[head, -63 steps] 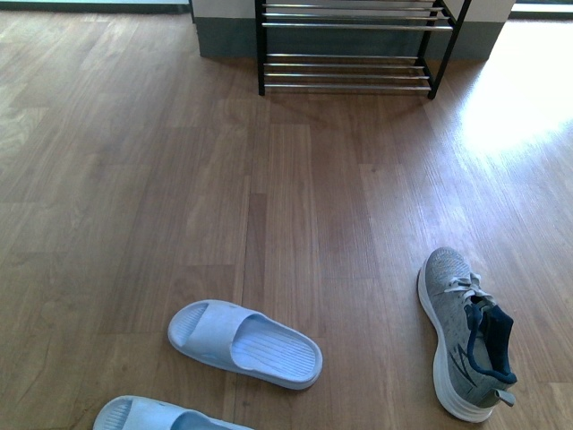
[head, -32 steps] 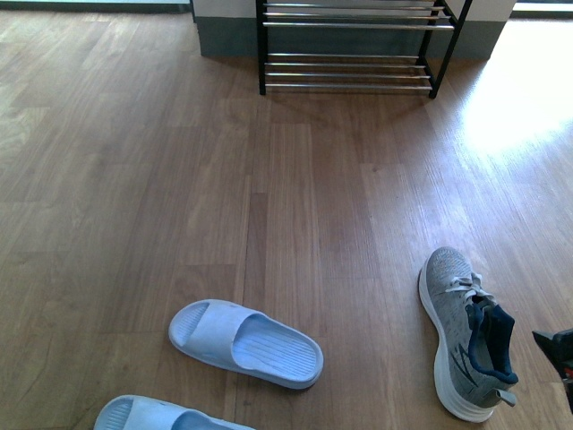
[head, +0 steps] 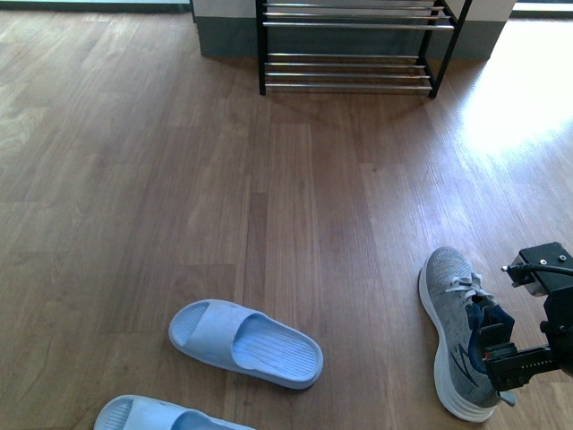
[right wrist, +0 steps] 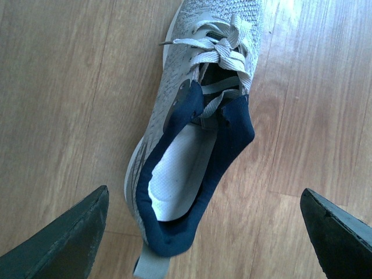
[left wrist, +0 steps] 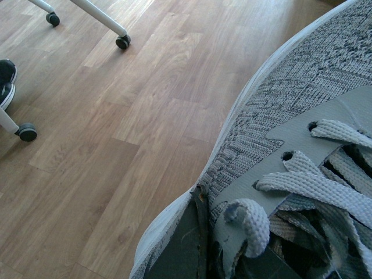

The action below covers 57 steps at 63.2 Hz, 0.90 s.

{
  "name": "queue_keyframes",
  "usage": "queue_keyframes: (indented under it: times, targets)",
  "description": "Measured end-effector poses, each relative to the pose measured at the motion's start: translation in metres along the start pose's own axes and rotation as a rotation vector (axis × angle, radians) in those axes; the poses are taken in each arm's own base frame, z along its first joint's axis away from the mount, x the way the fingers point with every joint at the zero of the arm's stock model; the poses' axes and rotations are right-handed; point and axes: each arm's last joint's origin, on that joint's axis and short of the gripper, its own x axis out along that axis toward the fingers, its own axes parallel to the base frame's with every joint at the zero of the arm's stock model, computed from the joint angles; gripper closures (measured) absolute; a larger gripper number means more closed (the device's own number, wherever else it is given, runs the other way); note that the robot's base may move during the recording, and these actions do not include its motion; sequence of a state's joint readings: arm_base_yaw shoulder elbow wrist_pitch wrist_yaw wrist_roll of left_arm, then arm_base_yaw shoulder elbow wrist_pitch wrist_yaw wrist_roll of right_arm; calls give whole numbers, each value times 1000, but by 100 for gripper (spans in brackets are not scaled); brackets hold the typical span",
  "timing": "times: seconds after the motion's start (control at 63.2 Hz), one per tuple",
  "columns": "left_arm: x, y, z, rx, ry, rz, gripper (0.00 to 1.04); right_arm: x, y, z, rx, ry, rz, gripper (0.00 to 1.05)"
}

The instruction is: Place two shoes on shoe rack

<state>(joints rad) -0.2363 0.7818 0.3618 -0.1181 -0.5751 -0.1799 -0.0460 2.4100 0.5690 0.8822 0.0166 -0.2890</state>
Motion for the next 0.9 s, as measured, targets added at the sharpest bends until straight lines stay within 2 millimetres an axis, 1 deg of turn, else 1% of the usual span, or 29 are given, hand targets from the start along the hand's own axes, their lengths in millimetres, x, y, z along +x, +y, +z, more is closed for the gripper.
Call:
queue_keyframes:
  times: [0.063,0.142,0.396,0.538,0.633,0.728,0.902]
  targets:
    - [0,0,0,0,0,0,104,14,-1,-1,-7,9,-15,9]
    - [0,0,0,0,0,0,104,26,-3,-2,-14,19,-32,9]
    - [0,0,0,0,0,0,104,52,-14,-5,-27,21,-70,9]
    - [0,0,0,0,0,0,104,62,-22,-5,-38,24,-93,9]
    - [0,0,0,0,0,0,104,67,-32,2,-41,6,-126,9]
    - [0,0,0,0,0,0,104,70,-36,4,-41,4,-134,9]
    - [0,0,0,0,0,0,104,74,-38,-5,-35,30,-140,9]
